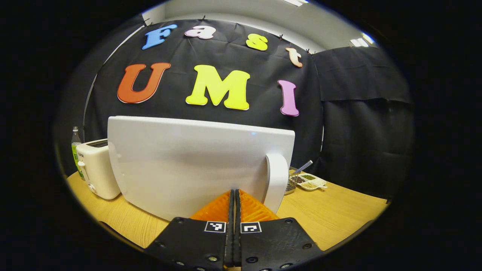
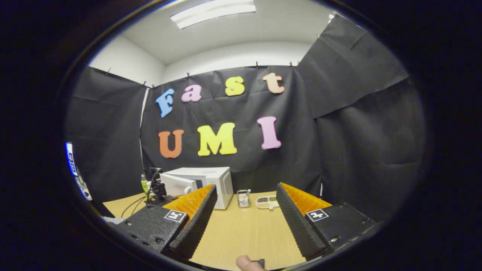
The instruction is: Open the microwave oven with the left hand, put the food in, and close the microwave oven.
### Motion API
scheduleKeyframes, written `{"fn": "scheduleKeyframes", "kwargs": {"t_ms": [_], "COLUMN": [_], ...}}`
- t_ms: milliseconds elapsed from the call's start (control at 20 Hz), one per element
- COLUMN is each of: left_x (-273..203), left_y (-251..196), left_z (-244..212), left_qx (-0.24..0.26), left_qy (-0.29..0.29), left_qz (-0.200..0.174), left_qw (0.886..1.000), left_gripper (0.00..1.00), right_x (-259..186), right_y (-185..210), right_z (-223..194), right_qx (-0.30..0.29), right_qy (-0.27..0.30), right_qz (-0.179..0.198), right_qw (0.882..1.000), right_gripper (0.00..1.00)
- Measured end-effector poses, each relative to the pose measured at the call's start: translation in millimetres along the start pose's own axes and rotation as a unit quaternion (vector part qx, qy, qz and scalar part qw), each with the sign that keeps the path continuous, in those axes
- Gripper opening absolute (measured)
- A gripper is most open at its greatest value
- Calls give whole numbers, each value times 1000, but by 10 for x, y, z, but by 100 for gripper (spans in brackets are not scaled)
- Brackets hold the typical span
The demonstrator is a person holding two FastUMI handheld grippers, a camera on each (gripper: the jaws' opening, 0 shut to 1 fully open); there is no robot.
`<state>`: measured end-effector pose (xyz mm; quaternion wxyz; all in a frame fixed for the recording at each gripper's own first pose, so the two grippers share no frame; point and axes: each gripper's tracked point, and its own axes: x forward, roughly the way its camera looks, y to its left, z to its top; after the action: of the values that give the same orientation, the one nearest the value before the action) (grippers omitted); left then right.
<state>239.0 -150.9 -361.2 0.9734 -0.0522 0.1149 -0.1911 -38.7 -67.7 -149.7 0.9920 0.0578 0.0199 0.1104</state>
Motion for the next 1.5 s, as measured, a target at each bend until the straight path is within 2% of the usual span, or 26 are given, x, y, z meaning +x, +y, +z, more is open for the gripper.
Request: {"fn": "scheduleKeyframes", "kwargs": {"t_ms": [200, 250, 400, 450, 500, 600, 650, 700, 750, 800, 950, 1100, 1200, 1250, 1300, 1350, 1400, 1500], "left_x": [386, 473, 688, 797, 641, 761, 745, 727, 747, 753, 727, 631, 525, 439, 355, 207, 120, -234], "left_y": [-52, -87, -5, -1, -20, 19, 48, 49, 42, 48, 71, 155, 135, 146, 132, 107, 260, 407], "left_z": [-44, -31, -4, 30, 47, -45, -14, -22, -15, -14, -16, -69, -41, 6, 29, 19, 50, 154], "left_qx": [19, 23, 23, 21, 13, 27, 38, 42, 41, 38, 30, 15, 8, 5, 0, -5, 3, 10], "left_qy": [20, 20, 25, 19, 29, 40, 38, 43, 44, 46, 57, 84, 83, 80, 82, 97, 96, 86], "left_qz": [22, 25, 70, 73, 78, 84, 87, 86, 84, 84, 91, 114, 114, 115, 110, 110, 145, 186], "left_qw": [999, 999, 997, 997, 996, 995, 995, 994, 995, 995, 994, 990, 990, 990, 990, 989, 985, 979], "left_gripper": [0, 0, 0, 0, 0, 1, 2, 2, 2, 2, 2, 3, 2, 2, 2, 2, 2, 63], "right_x": [94, 113, 171, 185, 200, 200, 200, 190, 188, 184, 150, 128, 97, 87, 81, 74, 65, 51], "right_y": [-37, -71, -199, -235, -266, -282, -275, -279, -297, -312, -270, -212, -166, -152, -151, -141, -105, -44], "right_z": [-75, -90, -192, -230, -287, -357, -350, -339, -335, -329, -316, -322, -316, -305, -311, -306, -293, -310], "right_qx": [9, 8, 11, 14, 19, 28, 30, 29, 29, 28, 30, 34, 33, 32, 33, 34, 35, 34], "right_qy": [19, 19, 27, 31, 39, 50, 51, 50, 50, 49, 50, 56, 58, 58, 59, 59, 57, 59], "right_qz": [14, 14, 4, 1, -2, -1, 0, -2, -6, -10, -15, -17, -18, -20, -24, -27, -30, -33], "right_qw": [1000, 1000, 1000, 999, 999, 998, 998, 998, 998, 998, 998, 998, 998, 998, 997, 997, 997, 997], "right_gripper": [100, 91, 91, 91, 91, 91, 100, 100, 91, 100, 100, 100, 100, 91, 100, 100, 100, 100]}}
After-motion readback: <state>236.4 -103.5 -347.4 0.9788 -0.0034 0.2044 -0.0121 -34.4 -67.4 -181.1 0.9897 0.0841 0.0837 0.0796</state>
